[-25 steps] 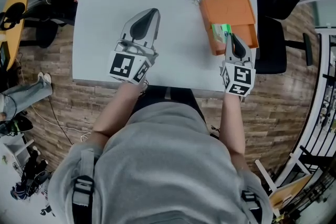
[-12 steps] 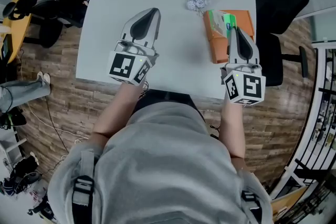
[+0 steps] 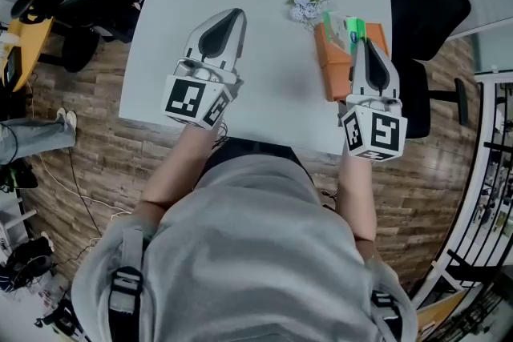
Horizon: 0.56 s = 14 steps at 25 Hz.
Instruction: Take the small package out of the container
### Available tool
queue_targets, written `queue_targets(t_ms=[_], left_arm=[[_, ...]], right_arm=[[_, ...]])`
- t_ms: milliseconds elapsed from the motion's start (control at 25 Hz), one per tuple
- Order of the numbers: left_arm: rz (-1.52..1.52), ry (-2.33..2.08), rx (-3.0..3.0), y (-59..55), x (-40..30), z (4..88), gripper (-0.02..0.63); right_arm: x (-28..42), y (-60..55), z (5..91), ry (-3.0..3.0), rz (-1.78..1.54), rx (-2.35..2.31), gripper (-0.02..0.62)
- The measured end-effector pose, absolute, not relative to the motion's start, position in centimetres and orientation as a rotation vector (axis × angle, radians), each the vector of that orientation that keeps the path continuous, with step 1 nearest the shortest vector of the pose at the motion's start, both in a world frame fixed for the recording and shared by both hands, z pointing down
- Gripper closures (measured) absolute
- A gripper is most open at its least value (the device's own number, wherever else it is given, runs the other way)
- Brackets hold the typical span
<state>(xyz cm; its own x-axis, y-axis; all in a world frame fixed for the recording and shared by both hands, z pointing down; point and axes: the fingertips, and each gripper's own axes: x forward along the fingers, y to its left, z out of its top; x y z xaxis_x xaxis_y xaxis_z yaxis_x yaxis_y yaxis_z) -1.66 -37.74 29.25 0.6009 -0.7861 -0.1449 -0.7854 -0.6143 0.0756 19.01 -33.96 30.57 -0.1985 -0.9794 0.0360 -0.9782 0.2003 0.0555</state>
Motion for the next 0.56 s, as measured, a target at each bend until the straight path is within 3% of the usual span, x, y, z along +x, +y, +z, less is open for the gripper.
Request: queue_targets(t_ms=[560], left_arm=[[-0.289, -1.374, 2.822, -37.2, -2.6, 27.7, 0.586]], right_arm=[[18.1, -33.9, 30.0, -2.369, -0.038, 1.959, 0.546]])
